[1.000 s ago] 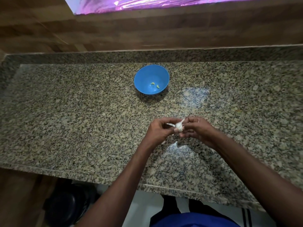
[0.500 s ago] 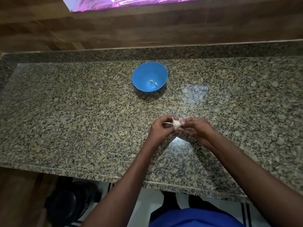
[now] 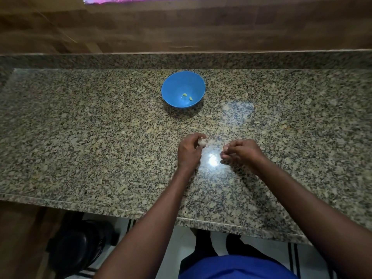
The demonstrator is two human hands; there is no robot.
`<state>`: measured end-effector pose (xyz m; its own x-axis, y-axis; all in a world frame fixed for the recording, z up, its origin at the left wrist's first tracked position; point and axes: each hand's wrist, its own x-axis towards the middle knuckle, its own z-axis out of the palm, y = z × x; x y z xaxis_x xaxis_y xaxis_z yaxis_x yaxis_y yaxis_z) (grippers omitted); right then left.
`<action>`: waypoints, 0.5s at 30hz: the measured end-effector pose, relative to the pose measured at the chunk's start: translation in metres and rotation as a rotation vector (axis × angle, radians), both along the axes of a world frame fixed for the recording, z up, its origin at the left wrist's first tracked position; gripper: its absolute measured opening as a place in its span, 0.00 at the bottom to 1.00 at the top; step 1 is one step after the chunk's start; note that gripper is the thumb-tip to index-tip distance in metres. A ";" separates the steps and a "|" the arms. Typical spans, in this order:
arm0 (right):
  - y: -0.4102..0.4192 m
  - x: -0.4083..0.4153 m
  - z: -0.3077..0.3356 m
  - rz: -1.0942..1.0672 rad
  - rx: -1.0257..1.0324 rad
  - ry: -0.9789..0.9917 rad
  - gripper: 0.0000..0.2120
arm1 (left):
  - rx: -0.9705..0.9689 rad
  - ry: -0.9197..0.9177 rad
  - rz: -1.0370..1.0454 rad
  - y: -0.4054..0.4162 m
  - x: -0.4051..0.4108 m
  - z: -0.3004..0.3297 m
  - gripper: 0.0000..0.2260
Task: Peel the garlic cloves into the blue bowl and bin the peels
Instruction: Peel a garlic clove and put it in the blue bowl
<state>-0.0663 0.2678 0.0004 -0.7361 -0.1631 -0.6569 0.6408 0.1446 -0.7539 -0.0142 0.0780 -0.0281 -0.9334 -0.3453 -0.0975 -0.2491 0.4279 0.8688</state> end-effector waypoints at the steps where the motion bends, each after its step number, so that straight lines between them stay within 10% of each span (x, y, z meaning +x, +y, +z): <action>1: 0.001 0.000 -0.002 0.020 0.008 0.014 0.02 | -0.029 -0.011 -0.007 0.000 -0.001 -0.002 0.21; 5: 0.002 -0.002 -0.009 0.143 0.123 0.080 0.04 | -0.329 -0.098 0.014 -0.004 0.018 -0.015 0.33; 15: -0.013 -0.026 0.000 0.374 0.404 -0.060 0.04 | -0.653 -0.115 -0.121 0.011 0.069 -0.045 0.25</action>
<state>-0.0921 0.2551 0.0004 -0.6359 -0.1323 -0.7603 0.5304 0.6407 -0.5551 0.0544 0.0889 -0.0736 -0.9655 -0.2603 -0.0050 -0.2413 0.8873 0.3931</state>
